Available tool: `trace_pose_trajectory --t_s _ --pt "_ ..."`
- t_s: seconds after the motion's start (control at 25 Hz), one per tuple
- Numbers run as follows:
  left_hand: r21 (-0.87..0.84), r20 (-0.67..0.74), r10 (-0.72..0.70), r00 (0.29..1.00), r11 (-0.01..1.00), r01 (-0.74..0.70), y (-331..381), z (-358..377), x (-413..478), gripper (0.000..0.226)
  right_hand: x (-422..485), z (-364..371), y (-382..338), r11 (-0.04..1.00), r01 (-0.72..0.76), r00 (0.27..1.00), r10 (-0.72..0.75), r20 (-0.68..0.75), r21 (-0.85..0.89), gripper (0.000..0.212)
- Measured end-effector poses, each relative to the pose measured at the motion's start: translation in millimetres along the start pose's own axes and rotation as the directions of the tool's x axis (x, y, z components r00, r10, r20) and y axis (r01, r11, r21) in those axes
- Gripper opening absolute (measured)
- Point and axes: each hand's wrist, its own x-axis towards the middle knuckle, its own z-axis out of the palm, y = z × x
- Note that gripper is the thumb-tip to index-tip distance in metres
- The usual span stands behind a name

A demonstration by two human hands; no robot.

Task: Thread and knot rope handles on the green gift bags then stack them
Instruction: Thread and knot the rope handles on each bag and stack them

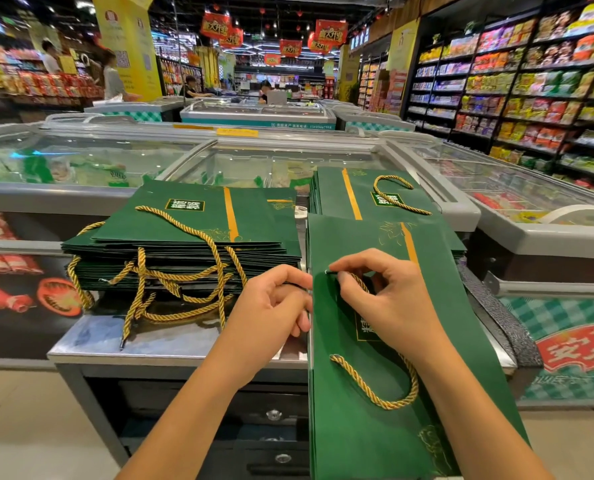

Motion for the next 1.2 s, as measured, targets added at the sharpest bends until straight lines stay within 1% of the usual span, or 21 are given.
trace_pose_trajectory --t_s 0.12,0.24,0.36,0.52,0.64,0.68,0.76,0.8,0.96,1.08,1.2 --pt "-0.016 0.021 0.007 1.0 1.0 -0.007 2 1 -1 0.008 0 -1 0 1.0 -0.003 1.0 0.002 0.017 0.017 0.018" --pt "-0.001 -0.016 0.013 1.0 1.0 -0.013 1 3 0 0.005 1 0 -1 0.999 -0.021 1.0 0.021 0.004 0.038 0.016" --pt "0.064 -0.038 0.029 0.999 0.998 -0.026 0 6 1 0.016 3 0 1 0.996 -0.073 0.997 0.075 -0.025 0.06 0.01" --pt "0.112 0.009 0.074 0.997 0.991 -0.075 -2 5 1 0.031 1 0 0 0.999 -0.043 0.999 0.043 -0.02 -0.001 0.009" --pt "0.148 0.03 0.088 0.996 0.985 -0.092 -2 4 2 0.035 1 1 -4 0.994 -0.087 0.996 0.088 -0.023 0.064 0.004" --pt "0.177 0.033 0.1 0.994 0.979 -0.104 -2 4 2 0.037 2 2 -6 0.991 -0.109 0.994 0.111 -0.014 0.077 0.008" --pt "0.245 0.033 0.135 0.99 0.96 -0.139 -3 6 2 0.041 1 3 -9 0.987 -0.148 0.989 0.147 0.01 0.071 0.023" --pt "0.268 0.031 0.152 0.988 0.951 -0.155 -4 7 3 0.041 1 3 -10 0.983 -0.169 0.986 0.168 0.013 0.066 0.025" --pt "0.304 0.044 0.185 0.982 0.934 -0.189 -5 11 4 0.042 3 0 -13 0.957 -0.25 0.968 0.251 0.012 0.146 0.008" --pt "0.335 0.005 0.18 0.984 0.926 -0.171 -8 16 10 0.035 2 -2 -13 0.947 -0.255 0.966 0.259 0.006 0.195 0.012" --pt "0.285 -0.048 0.167 0.985 0.947 -0.146 -9 21 16 0.013 2 -3 -13 0.95 -0.239 0.97 0.243 0.005 0.201 0.012"
